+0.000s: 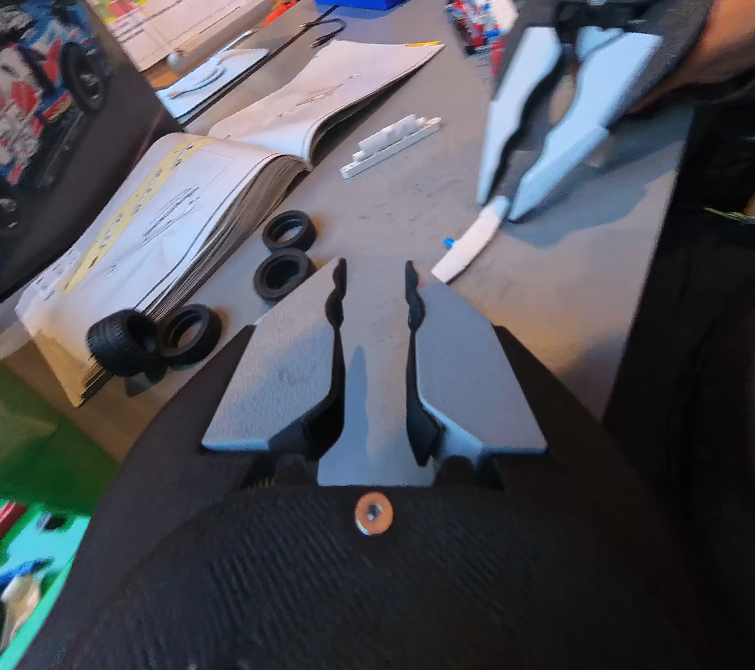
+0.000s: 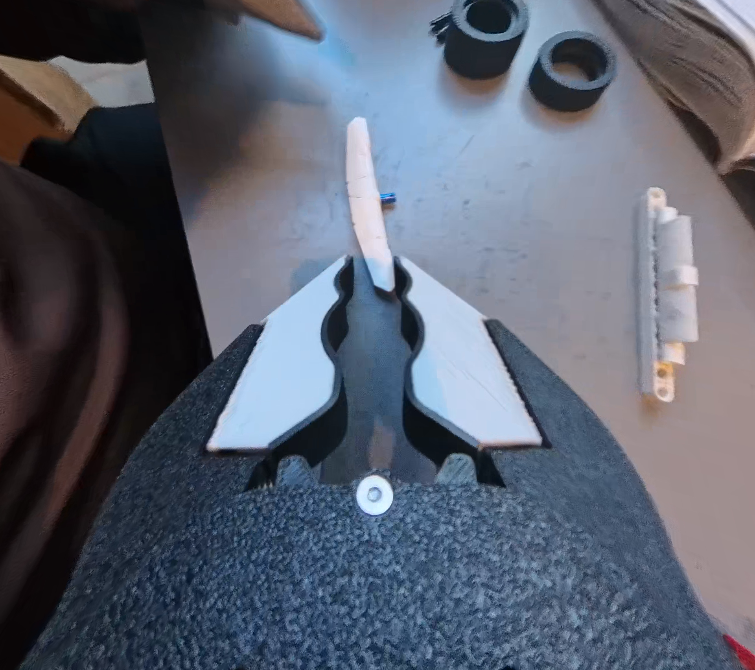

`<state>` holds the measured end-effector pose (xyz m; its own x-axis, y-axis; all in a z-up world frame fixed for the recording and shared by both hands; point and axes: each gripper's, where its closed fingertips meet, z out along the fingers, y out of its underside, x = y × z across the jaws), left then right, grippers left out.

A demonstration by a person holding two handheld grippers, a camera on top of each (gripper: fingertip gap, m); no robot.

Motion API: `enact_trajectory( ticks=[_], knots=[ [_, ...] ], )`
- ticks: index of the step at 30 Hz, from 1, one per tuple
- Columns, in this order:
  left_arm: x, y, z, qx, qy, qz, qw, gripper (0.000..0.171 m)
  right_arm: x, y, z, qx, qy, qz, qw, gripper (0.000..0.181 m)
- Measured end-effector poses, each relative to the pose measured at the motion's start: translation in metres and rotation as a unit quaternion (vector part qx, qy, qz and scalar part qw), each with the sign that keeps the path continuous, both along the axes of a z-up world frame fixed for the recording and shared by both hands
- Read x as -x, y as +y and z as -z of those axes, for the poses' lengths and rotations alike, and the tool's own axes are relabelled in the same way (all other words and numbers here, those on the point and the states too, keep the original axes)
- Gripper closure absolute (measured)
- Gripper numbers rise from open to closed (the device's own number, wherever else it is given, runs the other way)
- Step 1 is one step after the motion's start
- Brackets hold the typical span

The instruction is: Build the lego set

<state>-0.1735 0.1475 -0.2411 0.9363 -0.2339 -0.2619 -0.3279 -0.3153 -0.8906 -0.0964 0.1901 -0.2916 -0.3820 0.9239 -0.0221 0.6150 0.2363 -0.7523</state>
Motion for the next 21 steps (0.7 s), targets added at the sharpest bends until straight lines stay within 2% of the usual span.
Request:
enact_trajectory(
  ticks=[3,8,11,16,21],
  knots=[
    [0.022,0.004,0.005,0.02,-0.018,-0.059,0.998,0.147,0.002,-0.016,0.001,0.0,-0.004,-0.019,1.0,0.162],
    [0.063,0.006,0.027,0.097,-0.032,-0.128,0.987,0.14,0.01,-0.034,0.001,-0.006,0.0,-0.04,0.999,0.161],
    [0.062,0.008,0.042,0.151,-0.034,-0.1,0.983,0.132,0.011,-0.035,-0.004,0.002,0.012,-0.044,0.999,0.16],
    [0.076,0.014,0.051,0.179,0.004,-0.098,0.979,0.145,0.005,-0.033,-0.014,0.031,0.033,-0.039,0.998,0.16],
    [0.074,0.015,0.052,0.212,-0.017,-0.084,0.973,0.144,-0.002,-0.023,-0.017,0.038,0.041,-0.023,0.998,0.16]
  ],
)
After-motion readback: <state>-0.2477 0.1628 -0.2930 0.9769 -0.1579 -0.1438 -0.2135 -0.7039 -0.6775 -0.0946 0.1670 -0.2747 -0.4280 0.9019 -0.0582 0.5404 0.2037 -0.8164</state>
